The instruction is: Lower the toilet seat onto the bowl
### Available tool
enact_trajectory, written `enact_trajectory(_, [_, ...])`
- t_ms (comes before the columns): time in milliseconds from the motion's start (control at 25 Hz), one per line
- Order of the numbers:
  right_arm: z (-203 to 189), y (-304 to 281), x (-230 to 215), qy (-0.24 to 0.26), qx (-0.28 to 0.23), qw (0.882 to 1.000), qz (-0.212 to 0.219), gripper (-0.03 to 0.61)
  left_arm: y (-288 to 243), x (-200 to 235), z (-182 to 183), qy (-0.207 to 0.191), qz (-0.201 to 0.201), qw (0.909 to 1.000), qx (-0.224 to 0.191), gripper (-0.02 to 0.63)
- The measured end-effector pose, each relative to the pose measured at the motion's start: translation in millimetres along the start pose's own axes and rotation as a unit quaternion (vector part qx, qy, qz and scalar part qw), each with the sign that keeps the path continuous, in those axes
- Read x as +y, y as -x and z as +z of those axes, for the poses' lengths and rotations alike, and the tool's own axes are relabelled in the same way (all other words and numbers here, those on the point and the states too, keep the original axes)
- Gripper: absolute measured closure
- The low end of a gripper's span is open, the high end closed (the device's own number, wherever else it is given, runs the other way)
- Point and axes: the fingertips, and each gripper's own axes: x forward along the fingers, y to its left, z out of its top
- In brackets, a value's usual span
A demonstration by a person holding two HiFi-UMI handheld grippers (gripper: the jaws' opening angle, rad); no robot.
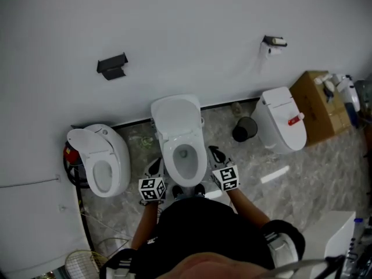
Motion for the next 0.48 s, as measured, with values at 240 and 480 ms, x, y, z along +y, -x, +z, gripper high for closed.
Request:
enact_trajectory(240, [115,42,13,0.016,-0.125,0.992,-0.017,0.565,72,-13,127,-0.041,0.040,0.9843,-0.167,0.606])
enact_trajectory(480, [184,75,14,0.032,-0.219,0.974,-0.050,0.565,115,-16,187,-0.078,0.072,0.9621,-0.251,0.606])
